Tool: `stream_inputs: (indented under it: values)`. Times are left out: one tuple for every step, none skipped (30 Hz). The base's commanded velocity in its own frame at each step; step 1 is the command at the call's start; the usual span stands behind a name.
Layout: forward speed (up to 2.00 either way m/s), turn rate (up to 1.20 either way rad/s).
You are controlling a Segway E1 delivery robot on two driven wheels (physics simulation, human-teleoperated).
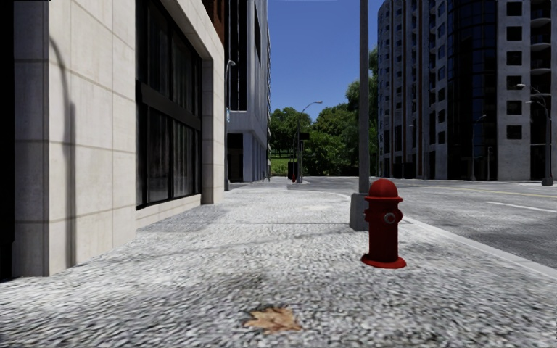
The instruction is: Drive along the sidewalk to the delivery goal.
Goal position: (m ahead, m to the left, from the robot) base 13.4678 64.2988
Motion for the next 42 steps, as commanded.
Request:
stream_inputs:
  values:
    - [2.0,0.0]
    - [2.0,0.0]
    - [2.0,0.0]
    - [2.0,0.0]
    - [2.0,0.0]
    - [2.0,0.0]
    - [2.0,0.0]
    - [2.0,0.0]
    - [2.0,0.0]
    - [2.0,0.0]
    - [2.0,0.0]
    - [2.0,0.0]
    - [2.0,0.0]
    - [2.0,0.0]
    - [2.0,0.0]
    - [2.0,0.0]
    - [2.0,0.0]
    - [2.0,0.0]
    - [2.0,0.0]
    - [2.0,0.0]
    - [2.0,0.0]
    - [2.0,0.0]
    - [2.0,0.0]
    - [2.0,0.0]
    - [2.0,0.0]
    - [2.0,0.0]
    - [2.0,0.0]
    - [2.0,0.0]
    - [2.0,0.0]
    - [2.0,0.0]
    - [2.0,0.0]
    - [2.0,0.0]
    - [2.0,0.0]
    - [2.0,0.0]
    - [2.0,0.0]
    - [2.0,0.0]
    - [2.0,0.0]
    - [2.0,0.0]
    - [2.0,0.0]
    - [2.0,0.0]
    - [2.0,0.0]
    - [2.0,0.0]
